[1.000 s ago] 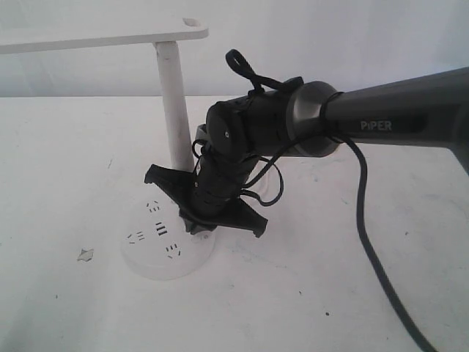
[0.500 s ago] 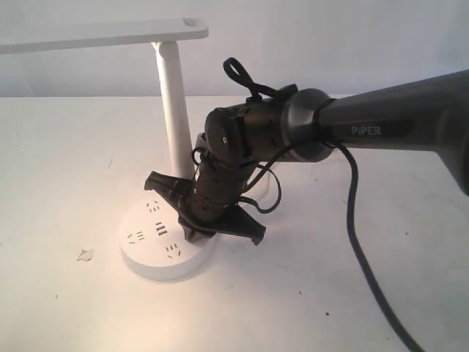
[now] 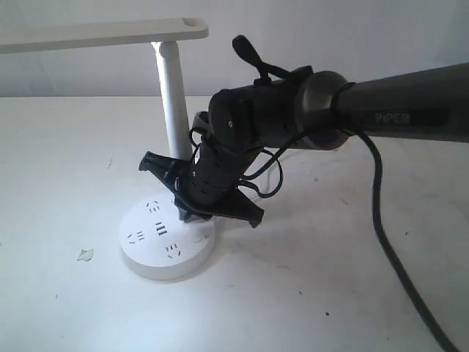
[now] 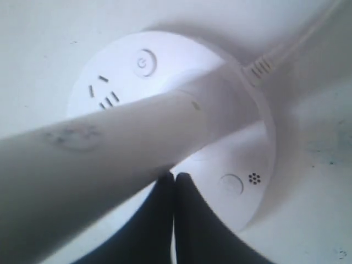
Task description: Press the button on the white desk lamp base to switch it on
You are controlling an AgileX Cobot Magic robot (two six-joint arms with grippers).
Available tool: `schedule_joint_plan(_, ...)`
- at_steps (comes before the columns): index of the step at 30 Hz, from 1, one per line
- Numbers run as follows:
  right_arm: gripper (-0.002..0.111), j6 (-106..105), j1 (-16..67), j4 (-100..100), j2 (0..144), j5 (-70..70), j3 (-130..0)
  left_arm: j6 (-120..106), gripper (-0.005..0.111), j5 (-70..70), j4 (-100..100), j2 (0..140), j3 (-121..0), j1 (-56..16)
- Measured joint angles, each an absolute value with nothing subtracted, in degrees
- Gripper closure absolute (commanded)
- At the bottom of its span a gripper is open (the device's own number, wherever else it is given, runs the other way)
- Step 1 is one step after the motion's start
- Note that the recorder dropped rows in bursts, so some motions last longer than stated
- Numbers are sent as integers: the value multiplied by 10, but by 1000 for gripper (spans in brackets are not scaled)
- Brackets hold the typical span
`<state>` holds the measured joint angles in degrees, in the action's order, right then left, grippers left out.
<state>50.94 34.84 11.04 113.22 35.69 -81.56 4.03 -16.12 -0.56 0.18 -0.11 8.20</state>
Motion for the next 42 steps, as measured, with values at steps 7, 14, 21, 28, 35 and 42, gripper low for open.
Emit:
schedule_joint_plan(7,108,497,348,110,1111,360,-816,40,107,-161,-6,2,-1,82)
schedule_joint_plan(14,108,485,344,57,1066,433,-816,40,107,-161,-6,2,-1,82)
schedule_joint_plan(21,108,485,344,-25,1022,517,-816,40,107,-161,-6,2,-1,82)
schedule_joint_plan(28,108,485,344,-114,965,584,-800,40,107,-161,-6,2,-1,82)
schedule_joint_plan(35,108,464,344,-127,896,593,-734,40,107,-161,-6,2,-1,82)
schedule_joint_plan(42,108,414,344,-129,838,598,-710,40,107,-161,-6,2,-1,82)
